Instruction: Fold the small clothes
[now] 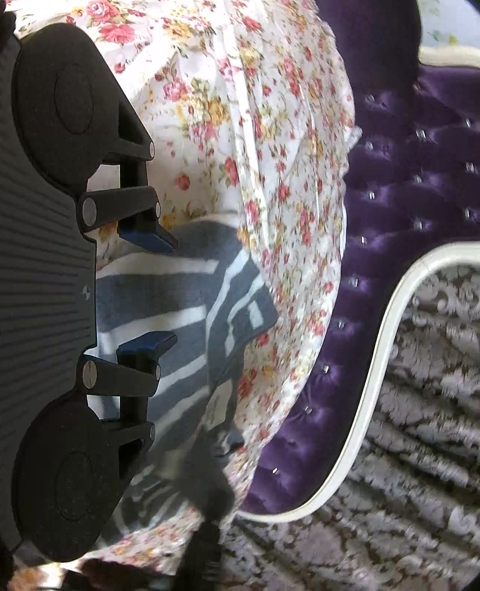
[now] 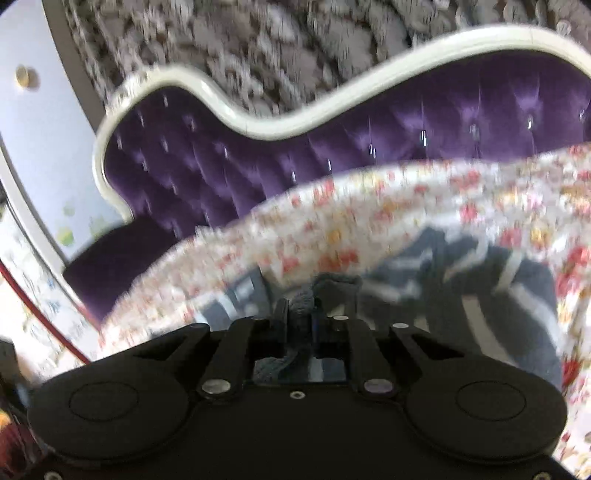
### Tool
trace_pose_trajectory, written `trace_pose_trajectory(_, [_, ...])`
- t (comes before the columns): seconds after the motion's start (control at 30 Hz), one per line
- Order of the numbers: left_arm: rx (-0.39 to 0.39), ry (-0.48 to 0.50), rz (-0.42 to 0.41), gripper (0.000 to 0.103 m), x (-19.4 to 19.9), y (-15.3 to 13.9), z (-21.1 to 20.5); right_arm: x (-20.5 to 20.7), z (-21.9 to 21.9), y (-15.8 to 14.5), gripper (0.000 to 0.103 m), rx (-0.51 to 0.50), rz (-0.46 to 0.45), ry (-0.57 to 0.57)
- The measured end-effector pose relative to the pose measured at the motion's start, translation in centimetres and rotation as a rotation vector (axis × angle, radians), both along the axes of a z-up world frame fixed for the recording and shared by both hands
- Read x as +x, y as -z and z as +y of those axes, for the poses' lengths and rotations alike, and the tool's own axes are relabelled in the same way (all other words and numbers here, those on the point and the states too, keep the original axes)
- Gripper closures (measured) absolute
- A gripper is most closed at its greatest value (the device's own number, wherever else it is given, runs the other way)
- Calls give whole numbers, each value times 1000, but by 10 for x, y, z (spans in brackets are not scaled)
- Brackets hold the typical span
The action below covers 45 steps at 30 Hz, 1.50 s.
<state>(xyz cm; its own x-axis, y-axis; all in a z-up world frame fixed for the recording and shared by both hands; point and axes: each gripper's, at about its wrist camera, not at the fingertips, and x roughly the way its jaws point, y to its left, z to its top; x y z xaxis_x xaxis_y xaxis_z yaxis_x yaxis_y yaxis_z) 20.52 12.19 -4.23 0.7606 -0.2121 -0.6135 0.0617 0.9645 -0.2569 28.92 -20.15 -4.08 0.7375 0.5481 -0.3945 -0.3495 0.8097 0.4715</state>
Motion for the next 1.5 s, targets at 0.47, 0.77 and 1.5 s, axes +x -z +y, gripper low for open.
trace_pose_trajectory(0.47, [173,119,-55,45,-9,5,-44,12,-42,-5,83,130,49,164])
trace_pose_trajectory(0.77, [255,105,-226,45,-37,-10,-64,16,12,-54,83,130,12,16])
trace_pose_trajectory(1.5, [119,184,-23,37,4,37,-80,11,102,-140,84,76,-49,-215])
